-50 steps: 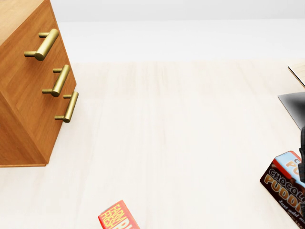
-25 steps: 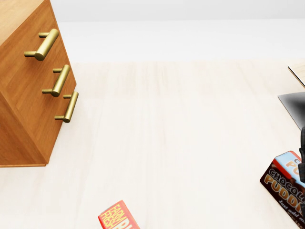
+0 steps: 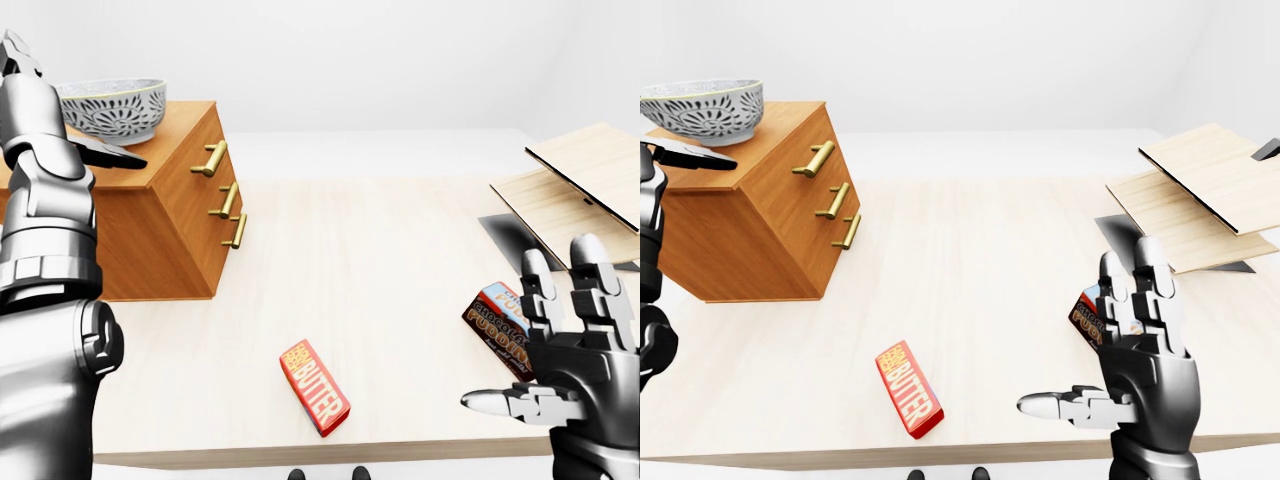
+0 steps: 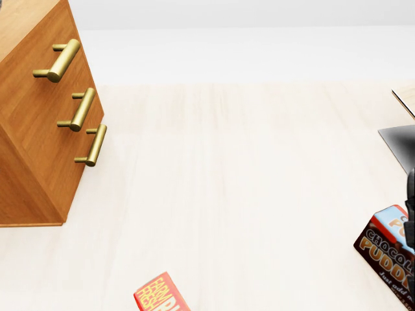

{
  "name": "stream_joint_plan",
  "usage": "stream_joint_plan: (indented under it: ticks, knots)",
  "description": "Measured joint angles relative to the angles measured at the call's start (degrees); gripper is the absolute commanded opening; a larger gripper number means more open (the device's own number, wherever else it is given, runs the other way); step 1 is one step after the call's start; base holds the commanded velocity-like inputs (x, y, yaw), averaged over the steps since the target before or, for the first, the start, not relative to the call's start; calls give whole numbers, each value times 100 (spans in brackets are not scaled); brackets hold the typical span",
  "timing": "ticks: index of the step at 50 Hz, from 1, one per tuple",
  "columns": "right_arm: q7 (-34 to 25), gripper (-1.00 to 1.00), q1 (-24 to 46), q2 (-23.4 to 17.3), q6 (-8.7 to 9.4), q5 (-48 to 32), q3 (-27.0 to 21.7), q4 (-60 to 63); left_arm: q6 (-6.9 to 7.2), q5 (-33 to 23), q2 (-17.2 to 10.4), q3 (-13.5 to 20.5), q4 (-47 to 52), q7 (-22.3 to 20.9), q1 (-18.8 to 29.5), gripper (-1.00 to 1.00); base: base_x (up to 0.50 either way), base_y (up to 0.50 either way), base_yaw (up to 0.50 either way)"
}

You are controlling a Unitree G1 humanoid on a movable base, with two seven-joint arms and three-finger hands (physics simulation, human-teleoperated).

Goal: Close the top drawer of the cabinet and put the bowl on top of it.

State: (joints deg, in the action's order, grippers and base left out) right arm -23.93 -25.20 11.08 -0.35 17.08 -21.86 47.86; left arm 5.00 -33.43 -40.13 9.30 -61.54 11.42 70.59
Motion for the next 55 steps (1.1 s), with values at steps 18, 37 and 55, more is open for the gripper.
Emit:
stream_joint_plan:
  ticks: [18, 37, 55]
  knots:
    - [45, 100, 17, -34, 16, -26, 46, -3, 0, -80, 9, 33, 480, -215, -243, 100, 0, 0, 0]
    - [90, 100, 66, -80, 86, -24, 45, 20, 0, 309, 76, 332, 2666, -1208, -858, 100, 0, 0, 0]
    - [271, 100, 278, -223, 267, -83, 77, 13, 0, 1990, 233, 997, 7522, -2485, -1964, 100, 0, 0, 0]
